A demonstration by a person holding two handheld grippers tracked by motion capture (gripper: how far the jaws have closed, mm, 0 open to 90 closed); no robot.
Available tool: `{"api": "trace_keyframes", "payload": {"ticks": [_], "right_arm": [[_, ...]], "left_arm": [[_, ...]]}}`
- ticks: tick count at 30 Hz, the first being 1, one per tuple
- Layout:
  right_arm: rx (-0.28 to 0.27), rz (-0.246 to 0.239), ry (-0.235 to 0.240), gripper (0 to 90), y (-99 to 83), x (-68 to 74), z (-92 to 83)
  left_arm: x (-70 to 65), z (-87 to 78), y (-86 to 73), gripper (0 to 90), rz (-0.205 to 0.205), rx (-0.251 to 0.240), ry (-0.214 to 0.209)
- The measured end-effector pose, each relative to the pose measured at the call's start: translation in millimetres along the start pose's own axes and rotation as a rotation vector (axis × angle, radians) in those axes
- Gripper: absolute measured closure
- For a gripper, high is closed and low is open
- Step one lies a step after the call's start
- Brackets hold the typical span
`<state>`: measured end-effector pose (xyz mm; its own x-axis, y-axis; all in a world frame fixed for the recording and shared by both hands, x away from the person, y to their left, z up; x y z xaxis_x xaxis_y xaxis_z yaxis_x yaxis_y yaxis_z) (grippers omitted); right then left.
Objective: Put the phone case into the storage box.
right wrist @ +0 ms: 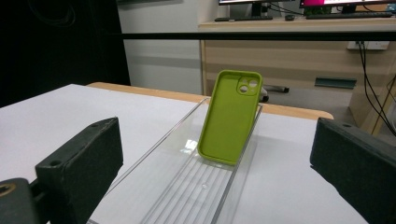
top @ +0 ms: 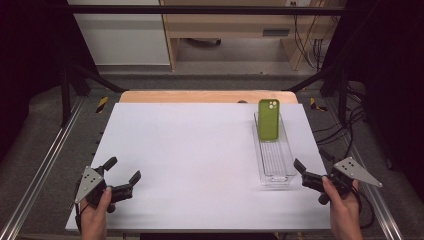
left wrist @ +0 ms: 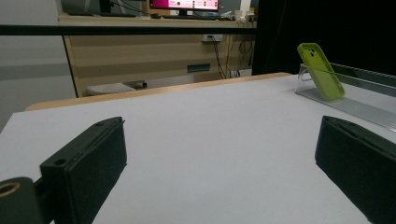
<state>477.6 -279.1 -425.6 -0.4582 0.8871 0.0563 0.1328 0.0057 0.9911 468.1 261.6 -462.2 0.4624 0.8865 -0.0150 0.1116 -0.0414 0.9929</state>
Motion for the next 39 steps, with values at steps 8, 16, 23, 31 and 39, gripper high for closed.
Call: {"api": "trace_keyframes", "payload": {"ticks": [8,16,23,31,39], "right_arm": [[0.005,-0.014,0.018,2.9,-11.3,2.5,0.2],[0.006,-0.034,0.035,2.7,-17.2,8.0,2.1],[0.003,-0.038,0.056,2.7,-24.5,14.5,7.8],[-0.004,-0.04,0.072,2.7,-32.3,21.8,13.5],[-0.029,-0.067,0.073,2.7,-37.5,23.4,16.2]], "left_arm": [[-8.3,-3.6,-0.5,1.7,0.019,0.003,-0.02],[-9.1,-4.5,0.1,1.7,0.019,-0.003,-0.022],[-8.7,-4.8,0.5,1.7,0.017,-0.005,-0.022],[-9.2,-4.5,0.0,1.7,0.017,-0.005,-0.024],[-9.3,-3.9,-2.3,1.7,0.0,-0.016,-0.021]]}}
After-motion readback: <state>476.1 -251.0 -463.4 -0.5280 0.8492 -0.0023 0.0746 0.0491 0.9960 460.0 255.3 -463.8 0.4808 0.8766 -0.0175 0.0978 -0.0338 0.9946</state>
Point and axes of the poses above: each handheld gripper's, and its own axes: z roughly forward along the jaws, y roughly out of its top, x roughly to its left, the point moved 8 cm from there along z, roughly forward along the jaws, and after that the axes turned 3 degrees about y, right-handed, at the moved point
